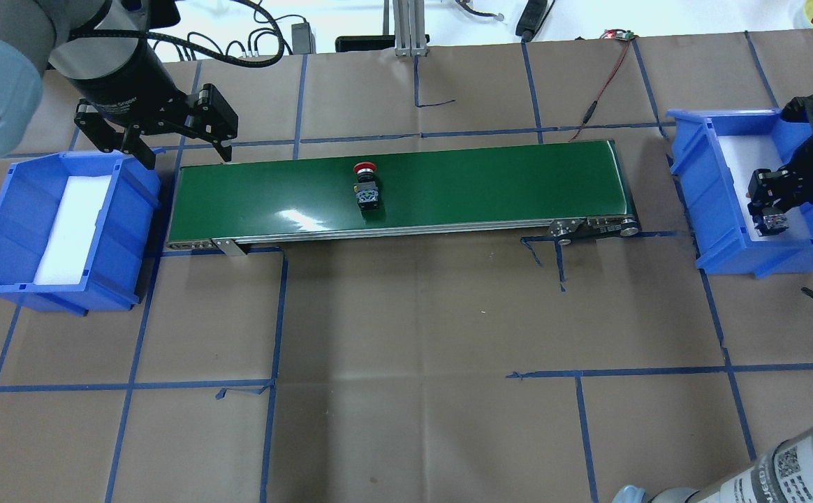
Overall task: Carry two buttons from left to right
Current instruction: 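Lift the yellow button with the right gripper into the far blue bin, then release the yellow button in the bin and raise the right gripper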
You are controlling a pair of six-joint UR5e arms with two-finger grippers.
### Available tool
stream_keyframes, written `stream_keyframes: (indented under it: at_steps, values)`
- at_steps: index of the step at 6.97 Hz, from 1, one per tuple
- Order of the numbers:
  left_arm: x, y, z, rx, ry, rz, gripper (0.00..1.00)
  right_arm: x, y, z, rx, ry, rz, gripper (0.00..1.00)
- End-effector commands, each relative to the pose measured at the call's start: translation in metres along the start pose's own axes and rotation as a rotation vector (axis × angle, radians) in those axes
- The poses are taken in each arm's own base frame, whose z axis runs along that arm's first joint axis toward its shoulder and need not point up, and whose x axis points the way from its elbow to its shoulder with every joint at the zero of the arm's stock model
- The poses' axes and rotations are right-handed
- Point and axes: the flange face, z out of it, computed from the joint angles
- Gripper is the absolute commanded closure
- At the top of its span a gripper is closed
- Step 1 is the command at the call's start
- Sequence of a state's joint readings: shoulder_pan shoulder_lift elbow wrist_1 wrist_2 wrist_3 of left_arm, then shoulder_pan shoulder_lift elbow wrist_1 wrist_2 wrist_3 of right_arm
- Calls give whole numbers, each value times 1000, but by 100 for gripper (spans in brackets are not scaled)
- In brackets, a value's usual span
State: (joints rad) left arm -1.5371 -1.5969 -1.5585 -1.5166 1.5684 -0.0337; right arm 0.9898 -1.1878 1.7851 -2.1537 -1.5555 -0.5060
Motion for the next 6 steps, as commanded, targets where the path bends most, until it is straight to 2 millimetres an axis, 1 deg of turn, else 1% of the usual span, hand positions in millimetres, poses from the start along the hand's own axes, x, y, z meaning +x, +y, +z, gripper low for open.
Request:
stream_keyframes:
  at_steps: [1,2,3,4,5,6]
  values:
    - [0,-1,1,0,1,0,0,-2,5,7,-17,-3,-1,96]
    - [0,-1,1,0,1,0,0,-3,8,13,-28,-8,-3,95]
    - [0,-1,1,-1,2,0,0,-4,9,13,-28,-11,-4,66]
    - [0,-1,1,-1,2,0,0,-4,8,14,-29,-16,-1,19]
    - [0,0,0,1,2,0,0,-4,7,13,-23,-21,1,4]
    - [0,0,1,-1,2,0,0,-4,5,9,-18,-20,2,4]
